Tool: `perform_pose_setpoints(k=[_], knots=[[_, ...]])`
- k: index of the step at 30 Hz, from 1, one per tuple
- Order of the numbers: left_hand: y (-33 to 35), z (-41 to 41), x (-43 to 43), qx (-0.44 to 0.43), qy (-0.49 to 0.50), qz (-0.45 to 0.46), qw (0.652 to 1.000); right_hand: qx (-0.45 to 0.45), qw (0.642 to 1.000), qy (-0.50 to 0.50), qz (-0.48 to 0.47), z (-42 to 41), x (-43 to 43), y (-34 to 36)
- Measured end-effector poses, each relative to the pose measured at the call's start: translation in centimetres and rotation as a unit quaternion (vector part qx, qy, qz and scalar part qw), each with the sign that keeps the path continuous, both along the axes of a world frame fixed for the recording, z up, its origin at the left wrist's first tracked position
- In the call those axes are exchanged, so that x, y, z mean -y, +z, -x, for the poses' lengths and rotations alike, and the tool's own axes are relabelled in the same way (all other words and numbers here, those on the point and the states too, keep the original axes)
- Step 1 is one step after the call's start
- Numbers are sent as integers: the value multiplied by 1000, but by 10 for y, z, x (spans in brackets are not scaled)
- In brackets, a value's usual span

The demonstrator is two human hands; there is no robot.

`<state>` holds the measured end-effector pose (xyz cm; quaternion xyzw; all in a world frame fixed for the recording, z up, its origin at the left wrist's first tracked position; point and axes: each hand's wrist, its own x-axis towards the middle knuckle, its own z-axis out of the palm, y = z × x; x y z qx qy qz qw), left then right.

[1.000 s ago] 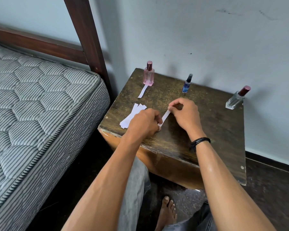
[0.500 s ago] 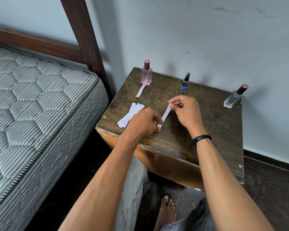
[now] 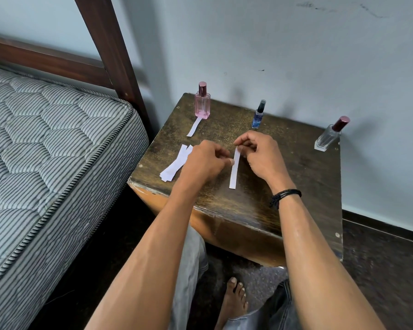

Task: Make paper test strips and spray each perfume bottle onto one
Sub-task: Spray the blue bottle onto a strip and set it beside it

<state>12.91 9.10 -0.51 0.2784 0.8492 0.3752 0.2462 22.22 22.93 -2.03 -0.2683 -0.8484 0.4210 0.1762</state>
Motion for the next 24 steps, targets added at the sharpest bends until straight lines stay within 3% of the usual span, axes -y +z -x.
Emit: perform_pose_setpoints(k=[13,24], knots=[[-12,-5,-24,25,17,51,998,-22,999,-19,16,2,-6,-4],[-12,-5,-22,-7,3,119,993,-15,999,-29,-5,4,-7,-14]])
